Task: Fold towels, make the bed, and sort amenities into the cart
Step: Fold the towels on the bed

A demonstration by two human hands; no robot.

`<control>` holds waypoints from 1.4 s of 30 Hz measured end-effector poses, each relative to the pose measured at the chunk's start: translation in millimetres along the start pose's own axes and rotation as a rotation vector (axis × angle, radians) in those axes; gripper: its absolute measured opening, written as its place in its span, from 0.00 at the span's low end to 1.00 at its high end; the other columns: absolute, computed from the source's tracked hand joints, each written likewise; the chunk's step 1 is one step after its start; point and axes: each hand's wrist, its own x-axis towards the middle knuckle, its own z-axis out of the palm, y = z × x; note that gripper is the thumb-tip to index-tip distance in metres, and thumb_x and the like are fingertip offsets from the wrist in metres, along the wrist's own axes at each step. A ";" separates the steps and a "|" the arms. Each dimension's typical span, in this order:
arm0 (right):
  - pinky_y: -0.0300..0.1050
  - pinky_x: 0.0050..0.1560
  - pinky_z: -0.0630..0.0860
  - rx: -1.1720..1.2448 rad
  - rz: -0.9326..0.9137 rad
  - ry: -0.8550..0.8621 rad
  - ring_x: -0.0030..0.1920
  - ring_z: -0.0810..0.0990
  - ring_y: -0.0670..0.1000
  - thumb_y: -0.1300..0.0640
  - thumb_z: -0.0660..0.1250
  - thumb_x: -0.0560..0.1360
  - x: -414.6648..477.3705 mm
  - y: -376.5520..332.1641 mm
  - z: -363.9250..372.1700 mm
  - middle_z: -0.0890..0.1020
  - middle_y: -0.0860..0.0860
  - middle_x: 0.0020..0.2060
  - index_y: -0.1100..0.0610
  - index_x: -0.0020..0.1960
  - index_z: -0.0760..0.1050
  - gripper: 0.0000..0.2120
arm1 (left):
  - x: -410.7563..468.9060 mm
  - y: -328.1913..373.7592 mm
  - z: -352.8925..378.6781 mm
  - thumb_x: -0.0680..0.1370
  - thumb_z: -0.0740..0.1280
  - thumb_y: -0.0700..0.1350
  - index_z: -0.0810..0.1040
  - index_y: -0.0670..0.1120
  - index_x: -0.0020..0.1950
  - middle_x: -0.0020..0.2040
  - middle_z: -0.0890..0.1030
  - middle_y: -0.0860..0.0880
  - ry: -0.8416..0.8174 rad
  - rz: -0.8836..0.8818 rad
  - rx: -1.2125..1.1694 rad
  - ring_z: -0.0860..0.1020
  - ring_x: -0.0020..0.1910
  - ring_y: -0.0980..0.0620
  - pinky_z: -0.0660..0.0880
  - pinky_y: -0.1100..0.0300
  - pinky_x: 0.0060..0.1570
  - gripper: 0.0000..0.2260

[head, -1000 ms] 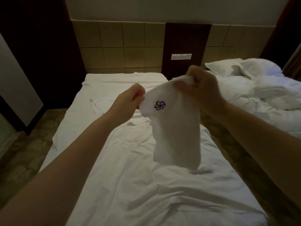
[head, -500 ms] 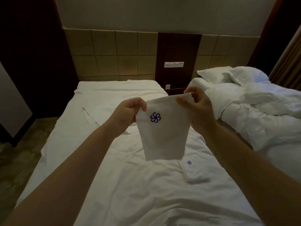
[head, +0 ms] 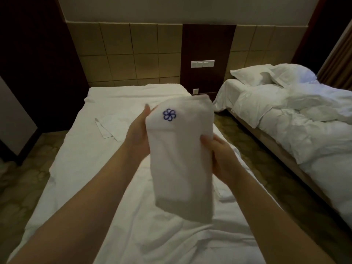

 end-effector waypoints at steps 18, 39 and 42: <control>0.55 0.58 0.77 -0.314 -0.007 0.486 0.58 0.77 0.55 0.50 0.66 0.77 -16.8 3.9 -53.6 0.78 0.51 0.58 0.54 0.67 0.71 0.21 | -13.1 -76.0 -7.5 0.77 0.64 0.38 0.78 0.43 0.56 0.45 0.84 0.46 0.054 -0.279 0.338 0.83 0.42 0.49 0.80 0.57 0.39 0.09; 0.36 0.49 0.69 -1.227 -0.120 0.019 0.51 0.75 0.52 0.59 0.68 0.75 26.3 -10.0 -128.8 0.77 0.52 0.49 0.58 0.59 0.78 0.13 | 41.8 -91.3 38.1 0.68 0.75 0.41 0.79 0.50 0.54 0.47 0.77 0.52 0.198 -0.246 1.575 0.74 0.46 0.52 0.69 0.73 0.35 0.16; 0.32 0.39 0.64 -1.238 -0.170 0.000 0.47 0.72 0.51 0.56 0.67 0.76 36.7 -18.3 -131.7 0.74 0.54 0.47 0.61 0.51 0.81 0.09 | 50.7 -87.2 41.7 0.72 0.72 0.46 0.78 0.48 0.46 0.38 0.76 0.52 0.351 -0.114 1.660 0.73 0.42 0.51 0.66 0.66 0.32 0.06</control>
